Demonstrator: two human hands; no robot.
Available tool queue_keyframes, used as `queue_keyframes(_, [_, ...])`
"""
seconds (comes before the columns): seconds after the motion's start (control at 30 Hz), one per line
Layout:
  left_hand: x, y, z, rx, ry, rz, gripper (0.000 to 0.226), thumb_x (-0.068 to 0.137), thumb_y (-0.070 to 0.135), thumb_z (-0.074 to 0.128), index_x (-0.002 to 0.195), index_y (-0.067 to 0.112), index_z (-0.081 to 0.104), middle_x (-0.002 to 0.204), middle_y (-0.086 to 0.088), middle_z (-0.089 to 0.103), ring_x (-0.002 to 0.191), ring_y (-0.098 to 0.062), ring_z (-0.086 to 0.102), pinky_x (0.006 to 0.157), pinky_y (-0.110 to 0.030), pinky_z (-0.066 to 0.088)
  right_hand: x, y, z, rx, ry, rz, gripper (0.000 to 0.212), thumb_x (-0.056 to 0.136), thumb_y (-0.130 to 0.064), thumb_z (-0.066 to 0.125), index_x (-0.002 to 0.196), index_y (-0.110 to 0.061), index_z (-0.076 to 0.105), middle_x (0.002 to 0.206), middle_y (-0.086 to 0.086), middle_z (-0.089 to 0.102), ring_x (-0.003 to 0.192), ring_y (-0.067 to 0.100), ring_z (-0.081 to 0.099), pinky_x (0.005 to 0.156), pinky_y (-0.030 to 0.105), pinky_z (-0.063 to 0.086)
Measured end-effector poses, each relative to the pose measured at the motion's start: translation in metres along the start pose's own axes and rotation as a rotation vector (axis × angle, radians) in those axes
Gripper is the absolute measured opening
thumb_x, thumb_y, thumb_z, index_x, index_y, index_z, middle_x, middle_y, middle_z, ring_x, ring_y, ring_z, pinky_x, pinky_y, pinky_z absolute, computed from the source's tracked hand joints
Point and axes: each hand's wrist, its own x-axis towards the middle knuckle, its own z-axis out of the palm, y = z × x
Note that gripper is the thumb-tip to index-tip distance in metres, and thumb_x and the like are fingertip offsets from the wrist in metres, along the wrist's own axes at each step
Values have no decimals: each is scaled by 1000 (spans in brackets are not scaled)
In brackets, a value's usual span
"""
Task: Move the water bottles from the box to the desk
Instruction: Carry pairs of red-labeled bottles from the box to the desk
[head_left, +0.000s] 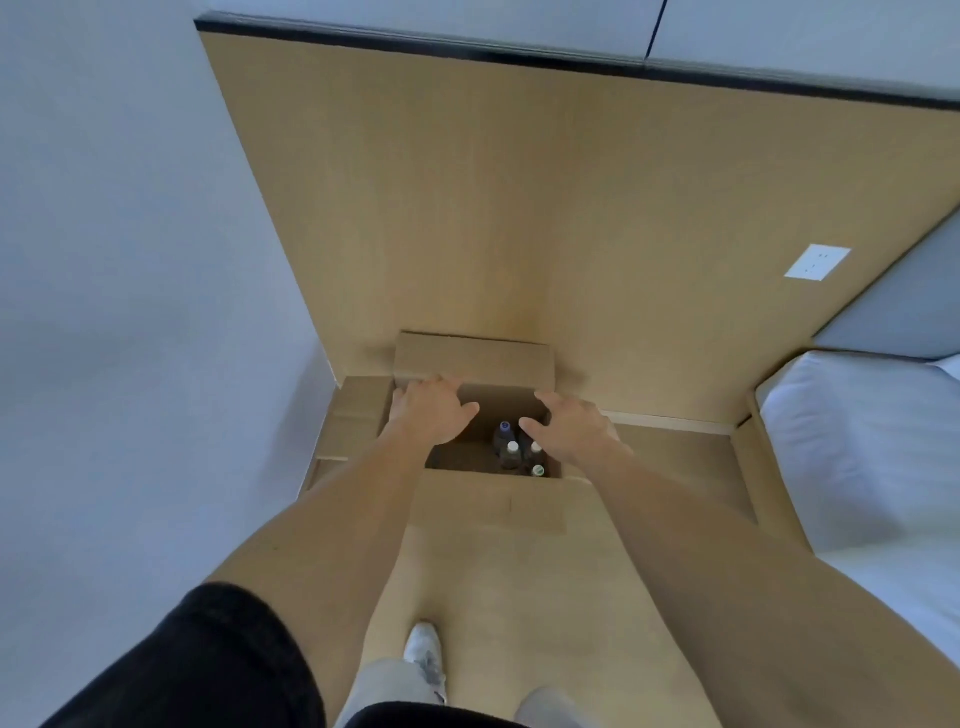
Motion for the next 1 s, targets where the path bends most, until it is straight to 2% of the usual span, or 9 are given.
queue_keyframes(0.27, [82,-17,0,17,-125,29,61,100,56,42,155,31,32,151,-11,47,137,-36,42,112,-51,35,70,-3,-2,28,-36,90,63,98,-58,43,154,-30,30,152,8,42,138,33,42,110,47,40])
queue_keyframes(0.47, [129,-19,23,-15,-202,18,61,99,55,45,153,29,34,153,-8,43,138,-33,41,111,-52,35,124,16,14,53,-102,133,62,96,-58,44,152,-31,32,144,12,48,133,35,45,107,49,42])
queue_keyframes(0.67, [187,-17,35,-3,-224,-10,63,99,56,46,153,28,34,152,-8,44,137,-33,42,111,-51,34,194,31,28,79,-173,105,64,95,-58,47,151,-30,35,144,11,50,132,34,47,109,47,41])
queue_keyframes(0.87, [230,-22,64,-20,-259,-59,64,98,55,48,154,29,32,151,-6,46,137,-32,43,111,-51,35,253,38,49,90,-259,89,62,95,-58,49,149,-30,38,140,10,52,126,35,50,103,46,47])
queue_keyframes(1.0, [242,-36,92,-39,-336,-118,65,97,55,49,154,29,32,151,-7,45,136,-32,44,111,-50,36,269,40,74,90,-338,107,63,94,-61,49,149,-31,38,139,13,52,126,35,51,104,44,46])
